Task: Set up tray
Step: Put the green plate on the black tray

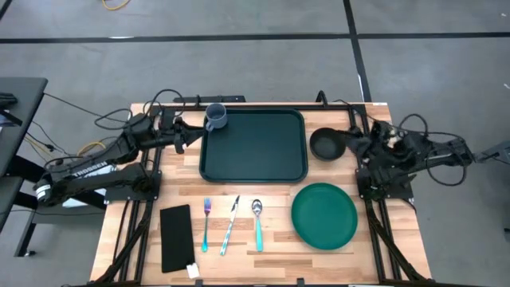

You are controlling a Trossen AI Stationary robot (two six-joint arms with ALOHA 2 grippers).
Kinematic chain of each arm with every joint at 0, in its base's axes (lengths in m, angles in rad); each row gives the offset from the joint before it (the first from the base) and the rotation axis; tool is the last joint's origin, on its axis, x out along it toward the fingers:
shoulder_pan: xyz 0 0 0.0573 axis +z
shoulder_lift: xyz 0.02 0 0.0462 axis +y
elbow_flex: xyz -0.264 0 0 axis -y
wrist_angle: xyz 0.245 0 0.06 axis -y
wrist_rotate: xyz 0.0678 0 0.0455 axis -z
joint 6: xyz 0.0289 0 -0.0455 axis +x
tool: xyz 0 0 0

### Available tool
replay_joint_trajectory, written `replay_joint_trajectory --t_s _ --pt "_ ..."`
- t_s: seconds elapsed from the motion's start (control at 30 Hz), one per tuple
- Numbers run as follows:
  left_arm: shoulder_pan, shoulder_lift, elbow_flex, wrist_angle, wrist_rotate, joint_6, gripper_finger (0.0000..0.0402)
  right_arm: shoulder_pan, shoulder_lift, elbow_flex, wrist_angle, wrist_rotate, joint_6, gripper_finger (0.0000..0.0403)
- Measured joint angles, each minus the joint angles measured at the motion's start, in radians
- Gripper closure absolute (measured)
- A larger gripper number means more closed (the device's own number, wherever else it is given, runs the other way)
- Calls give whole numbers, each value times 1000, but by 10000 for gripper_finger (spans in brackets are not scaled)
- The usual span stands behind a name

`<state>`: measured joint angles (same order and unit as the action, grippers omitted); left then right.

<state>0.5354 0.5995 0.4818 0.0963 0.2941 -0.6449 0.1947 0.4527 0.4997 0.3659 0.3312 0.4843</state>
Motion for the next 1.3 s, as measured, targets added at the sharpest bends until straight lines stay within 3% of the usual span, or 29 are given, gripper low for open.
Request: replay_joint_trajectory --t_s 0.17,0.37,0.8,0.97,1.13,1.3 --pt "0 -39 -69 30 -3 -28 301 0 177 180 -212 -101 16 285" --pt "-2 -105 -154 61 3 -74 301 0 325 261 -240 -125 78 285" --pt "-55 -330 -367 50 -4 -39 301 -28 399 328 -575 -124 214 285" --pt "-61 -414 -419 45 -2 -37 301 -52 464 458 -944 -127 216 285" --pt "-61 -456 -420 -89 47 16 301 -86 589 608 -1313 -126 216 285" --pt "-61 -448 -405 -232 145 54 301 -135 689 665 -1476 -187 215 285"
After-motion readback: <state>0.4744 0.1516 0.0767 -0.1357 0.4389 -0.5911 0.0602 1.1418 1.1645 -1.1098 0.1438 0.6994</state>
